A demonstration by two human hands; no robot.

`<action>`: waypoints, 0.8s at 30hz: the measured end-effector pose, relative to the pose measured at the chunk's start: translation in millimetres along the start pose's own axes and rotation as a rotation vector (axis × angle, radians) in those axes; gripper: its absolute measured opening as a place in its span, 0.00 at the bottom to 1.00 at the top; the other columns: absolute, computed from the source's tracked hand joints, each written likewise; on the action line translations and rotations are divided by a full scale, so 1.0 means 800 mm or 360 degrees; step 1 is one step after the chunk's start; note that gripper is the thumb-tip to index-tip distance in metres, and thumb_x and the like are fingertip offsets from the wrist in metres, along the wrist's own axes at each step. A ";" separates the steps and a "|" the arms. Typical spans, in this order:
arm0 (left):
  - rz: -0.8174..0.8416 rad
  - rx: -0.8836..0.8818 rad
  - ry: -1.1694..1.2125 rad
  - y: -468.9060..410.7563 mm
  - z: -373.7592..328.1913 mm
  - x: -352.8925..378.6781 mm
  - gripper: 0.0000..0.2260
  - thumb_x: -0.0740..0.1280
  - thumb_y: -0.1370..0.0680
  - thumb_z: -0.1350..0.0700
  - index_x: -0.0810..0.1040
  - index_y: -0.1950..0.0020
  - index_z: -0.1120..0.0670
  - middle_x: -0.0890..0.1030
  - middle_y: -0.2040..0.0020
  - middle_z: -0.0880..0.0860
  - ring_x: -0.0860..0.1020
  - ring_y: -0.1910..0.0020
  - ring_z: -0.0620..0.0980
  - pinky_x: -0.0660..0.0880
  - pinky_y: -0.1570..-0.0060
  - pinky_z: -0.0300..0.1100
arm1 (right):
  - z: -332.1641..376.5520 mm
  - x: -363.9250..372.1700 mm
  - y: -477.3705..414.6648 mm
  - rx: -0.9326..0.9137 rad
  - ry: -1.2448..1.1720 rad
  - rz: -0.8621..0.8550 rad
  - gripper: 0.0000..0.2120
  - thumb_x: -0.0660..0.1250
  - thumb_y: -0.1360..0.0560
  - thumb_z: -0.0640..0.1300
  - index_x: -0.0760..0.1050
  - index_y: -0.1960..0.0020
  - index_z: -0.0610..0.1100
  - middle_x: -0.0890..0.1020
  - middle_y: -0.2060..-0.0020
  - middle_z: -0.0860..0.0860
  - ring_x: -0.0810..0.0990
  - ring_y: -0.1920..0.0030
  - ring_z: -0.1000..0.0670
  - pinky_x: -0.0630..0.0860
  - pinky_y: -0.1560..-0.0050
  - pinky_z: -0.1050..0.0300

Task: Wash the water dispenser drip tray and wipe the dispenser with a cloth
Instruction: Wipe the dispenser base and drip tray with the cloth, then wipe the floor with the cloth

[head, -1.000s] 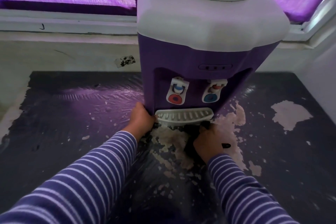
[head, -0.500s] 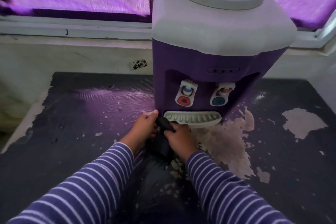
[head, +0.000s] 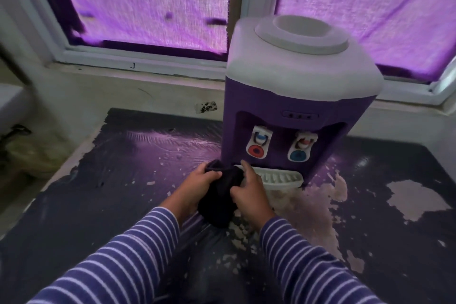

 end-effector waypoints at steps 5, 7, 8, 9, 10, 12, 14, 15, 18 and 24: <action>0.0051 0.0009 0.0019 0.021 -0.026 -0.022 0.09 0.58 0.23 0.65 0.73 0.46 0.56 0.78 0.54 0.61 0.78 0.57 0.56 0.76 0.57 0.46 | 0.028 0.010 0.000 -0.0156 0.0170 0.0327 0.43 0.63 0.33 0.40 0.47 0.24 0.59 0.54 0.24 0.54 0.59 0.26 0.49 0.66 0.32 0.53; 0.0045 0.0039 0.0050 0.028 -0.034 -0.038 0.09 0.57 0.23 0.65 0.72 0.47 0.57 0.77 0.54 0.61 0.77 0.59 0.56 0.75 0.59 0.46 | 0.041 0.019 0.000 -0.0132 0.0097 0.0376 0.39 0.63 0.32 0.40 0.54 0.25 0.58 0.64 0.28 0.51 0.70 0.33 0.46 0.76 0.43 0.53; 0.0036 0.0054 0.0064 0.033 -0.038 -0.048 0.09 0.57 0.23 0.65 0.72 0.47 0.56 0.76 0.55 0.61 0.77 0.59 0.55 0.75 0.60 0.45 | 0.047 0.025 0.000 -0.0130 0.0086 0.0367 0.35 0.63 0.31 0.39 0.60 0.26 0.56 0.69 0.32 0.48 0.74 0.38 0.46 0.77 0.48 0.54; 0.0028 0.0071 0.0067 0.038 -0.041 -0.060 0.09 0.57 0.23 0.65 0.72 0.47 0.56 0.76 0.55 0.61 0.77 0.60 0.55 0.75 0.61 0.44 | 0.055 0.032 0.000 -0.0159 0.0107 0.0337 0.28 0.63 0.30 0.38 0.68 0.31 0.53 0.73 0.36 0.46 0.76 0.42 0.45 0.77 0.50 0.53; 0.0018 0.0088 0.0061 0.043 -0.043 -0.072 0.09 0.57 0.23 0.65 0.72 0.47 0.56 0.76 0.56 0.60 0.77 0.60 0.54 0.75 0.61 0.43 | 0.063 0.040 0.001 -0.0215 0.0154 0.0295 0.20 0.64 0.29 0.38 0.74 0.38 0.49 0.76 0.42 0.45 0.77 0.45 0.45 0.76 0.49 0.52; -0.0006 0.0130 0.0045 0.055 -0.046 -0.103 0.08 0.57 0.23 0.64 0.72 0.47 0.55 0.76 0.55 0.60 0.76 0.58 0.54 0.74 0.59 0.44 | 0.080 0.061 0.008 -0.0332 0.0246 0.0239 0.08 0.66 0.29 0.38 0.78 0.52 0.47 0.76 0.52 0.46 0.77 0.51 0.46 0.72 0.52 0.55; -0.0042 0.0161 0.0025 0.070 -0.047 -0.137 0.08 0.58 0.23 0.63 0.73 0.48 0.54 0.76 0.55 0.58 0.75 0.57 0.53 0.72 0.58 0.44 | 0.097 0.089 0.018 -0.0399 0.0261 0.0187 0.04 0.67 0.29 0.40 0.76 0.57 0.48 0.74 0.56 0.51 0.75 0.53 0.49 0.69 0.55 0.57; -0.0064 0.0171 0.0007 0.080 -0.046 -0.156 0.07 0.58 0.22 0.62 0.73 0.48 0.53 0.76 0.55 0.57 0.75 0.57 0.52 0.71 0.59 0.44 | 0.104 0.105 0.025 -0.0407 0.0228 0.0152 0.03 0.67 0.29 0.40 0.76 0.57 0.48 0.73 0.57 0.51 0.75 0.54 0.49 0.70 0.56 0.57; -0.0139 0.0229 -0.0020 0.111 -0.048 -0.214 0.07 0.59 0.22 0.61 0.72 0.48 0.51 0.76 0.56 0.54 0.75 0.60 0.49 0.72 0.65 0.40 | 0.126 0.160 0.051 -0.0364 0.0030 0.0102 0.04 0.67 0.30 0.40 0.75 0.59 0.47 0.77 0.55 0.43 0.77 0.56 0.44 0.76 0.54 0.49; -0.0211 0.0337 0.0023 0.198 -0.054 -0.336 0.16 0.65 0.30 0.63 0.71 0.43 0.54 0.74 0.55 0.53 0.73 0.61 0.47 0.71 0.73 0.29 | 0.169 0.275 0.122 -0.0297 -0.0348 0.0215 0.06 0.65 0.28 0.36 0.71 0.61 0.45 0.77 0.68 0.45 0.76 0.70 0.48 0.75 0.67 0.51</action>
Point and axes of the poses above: each hand's wrist, its own y-axis away from the middle knuckle, its own x-axis out of the palm, z = x × y, the point moved 3 cm from there along -y, towards the middle knuckle
